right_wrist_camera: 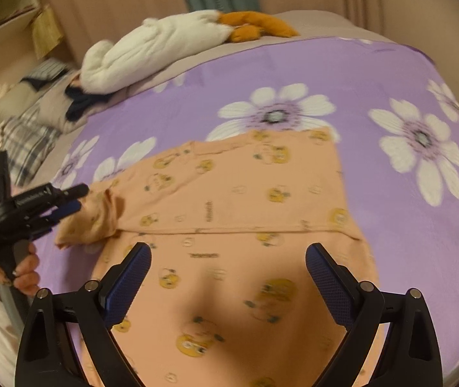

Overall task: Fold small clothes
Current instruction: 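Open the left gripper and release the folded sleeve, then grasp the side edge of the top with the right gripper, then carry the held side edge across the body and lay it down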

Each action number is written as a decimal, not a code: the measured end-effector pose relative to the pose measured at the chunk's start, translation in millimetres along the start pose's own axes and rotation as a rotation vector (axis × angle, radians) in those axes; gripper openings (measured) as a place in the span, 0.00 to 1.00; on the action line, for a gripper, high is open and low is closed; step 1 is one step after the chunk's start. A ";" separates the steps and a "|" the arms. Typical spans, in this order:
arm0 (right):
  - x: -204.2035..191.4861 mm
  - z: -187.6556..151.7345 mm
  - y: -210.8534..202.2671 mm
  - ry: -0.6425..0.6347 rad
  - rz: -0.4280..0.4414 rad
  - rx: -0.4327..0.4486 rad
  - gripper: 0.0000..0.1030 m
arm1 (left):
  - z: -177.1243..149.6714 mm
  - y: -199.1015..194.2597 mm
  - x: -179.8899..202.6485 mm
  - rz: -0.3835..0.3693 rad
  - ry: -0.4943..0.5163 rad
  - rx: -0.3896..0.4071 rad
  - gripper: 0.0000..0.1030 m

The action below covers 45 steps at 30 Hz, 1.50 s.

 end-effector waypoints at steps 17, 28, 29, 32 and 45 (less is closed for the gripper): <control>-151.5 27.5 109.0 -0.211 0.174 -0.196 0.49 | -52.8 -112.7 -85.8 0.231 -0.192 0.123 0.47; -165.7 26.6 115.4 -0.269 0.162 -0.204 0.11 | -62.1 -126.1 -94.4 0.273 -0.194 0.136 0.47; -167.4 28.7 112.8 -0.276 0.164 -0.196 0.08 | -62.0 -126.5 -94.4 0.273 -0.193 0.139 0.47; -174.9 38.8 95.5 -0.319 0.191 -0.156 0.07 | -62.3 -127.0 -94.0 0.270 -0.189 0.146 0.46; -185.7 130.6 -12.3 -0.292 0.384 0.066 0.06 | -66.4 -111.3 -97.8 0.291 -0.177 0.107 0.46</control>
Point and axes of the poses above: each gripper's, at about its wrist camera, not at the fingertips, and y roughly the way its jaws point, x to its right, z to its top, the point moved 2 cm from there along y, roughly the way its jaws point, and after that the axes turned 9 degrees about -z, right-handed, at the moved point
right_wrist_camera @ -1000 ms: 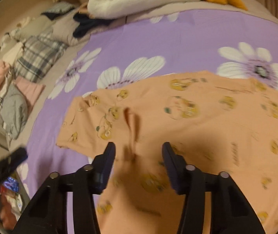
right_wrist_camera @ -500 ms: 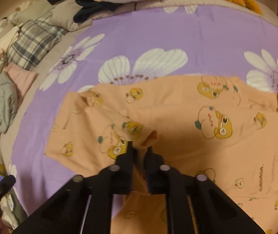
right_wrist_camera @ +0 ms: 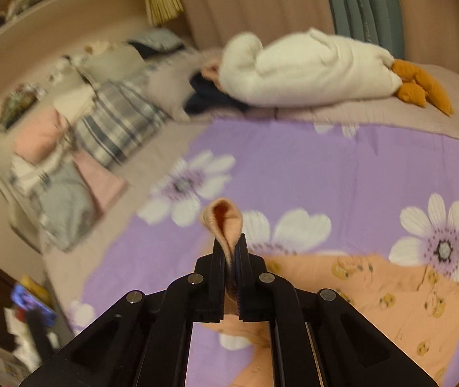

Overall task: Fold small clothes
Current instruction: 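Carry the held side edge across the body and lay it down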

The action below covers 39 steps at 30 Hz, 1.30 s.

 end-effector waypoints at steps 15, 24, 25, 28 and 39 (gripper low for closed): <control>35.7 16.8 -65.5 0.027 -0.059 0.115 0.06 | 1.0 20.2 15.1 -0.011 0.039 -0.037 0.46; 84.1 5.5 -74.1 0.086 -0.172 0.116 0.06 | 12.2 44.0 42.1 -0.030 0.079 -0.068 0.46; 90.6 3.1 -73.8 0.094 -0.185 0.112 0.06 | 14.3 47.4 47.1 -0.030 0.088 -0.072 0.46; 111.8 -3.3 -74.6 0.124 -0.201 0.098 0.06 | 22.3 57.6 66.7 -0.040 0.125 -0.078 0.46; 171.2 -35.2 -68.0 0.242 -0.253 0.049 0.06 | 26.5 113.0 134.8 -0.057 0.272 -0.158 0.46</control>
Point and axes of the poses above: each gripper's, at about its wrist camera, not at the fingertips, and y roughly the way its jaws point, x to its right, z to its top, the point moved 2 cm from there along y, roughly the way its jaws point, and after that the axes turned 9 degrees about -z, right-handed, at the moved point
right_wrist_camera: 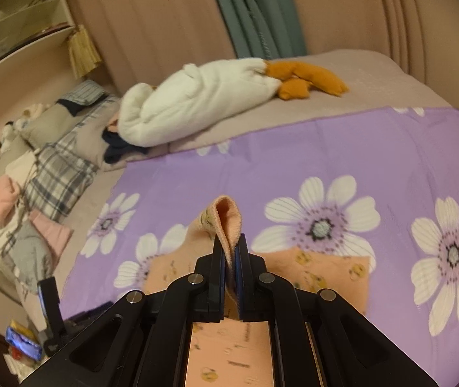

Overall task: Fold small clothes
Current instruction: 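Carry the held side edge across the body and lay it down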

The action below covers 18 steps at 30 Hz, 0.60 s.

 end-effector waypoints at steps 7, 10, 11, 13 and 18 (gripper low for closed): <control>29.8 -12.7 11.5 0.044 -0.031 -0.039 0.06 | 0.6 30.4 16.4 0.006 0.030 -0.064 0.45; 37.7 -16.0 13.7 0.058 -0.038 -0.048 0.06 | 0.0 36.4 19.7 0.013 0.039 -0.075 0.44; 40.4 -17.1 15.3 0.063 -0.040 -0.052 0.06 | 0.0 37.9 20.3 0.013 0.041 -0.077 0.44; 44.7 -19.3 16.9 0.072 -0.045 -0.059 0.06 | 0.2 40.5 21.5 0.018 0.039 -0.082 0.44; 55.2 -24.6 19.2 0.089 -0.062 -0.066 0.06 | 1.3 41.4 24.5 0.016 0.042 -0.087 0.44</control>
Point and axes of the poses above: each gripper's, at about its wrist camera, not at the fingertips, and y roughly the way its jaws point, x to its right, z to its top, the point moved 2 cm from there along y, roughly the way its jaws point, and after that the axes turned 9 degrees about -z, right-handed, at the moved point
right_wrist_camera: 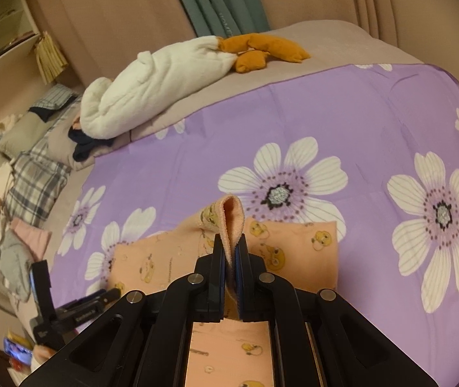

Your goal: Fold small clothes

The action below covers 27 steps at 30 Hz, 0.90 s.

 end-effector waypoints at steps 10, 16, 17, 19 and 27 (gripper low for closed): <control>23.3 -12.9 12.5 0.044 -0.038 -0.037 0.06 | 0.6 5.2 7.1 0.007 0.017 -0.013 0.45; 34.2 -19.5 17.2 0.069 -0.052 -0.054 0.06 | 0.9 7.2 8.0 0.004 0.018 -0.018 0.45; 35.8 -21.2 18.5 0.070 -0.056 -0.058 0.06 | 1.1 7.9 8.1 0.005 0.019 -0.019 0.45; 38.1 -23.4 20.9 0.074 -0.063 -0.064 0.06 | 1.4 9.9 7.8 0.005 0.016 -0.024 0.45; 46.9 -31.5 31.3 0.085 -0.088 -0.094 0.06 | -1.2 16.2 7.0 0.022 0.022 -0.036 0.47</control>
Point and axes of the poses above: each gripper's, at about its wrist camera, not at the fingertips, and y roughly the way its jaws point, x to its right, z to its top, the point moved 2 cm from there along y, roughly the way its jaws point, and after that the axes turned 9 degrees about -z, right-handed, at the moved point
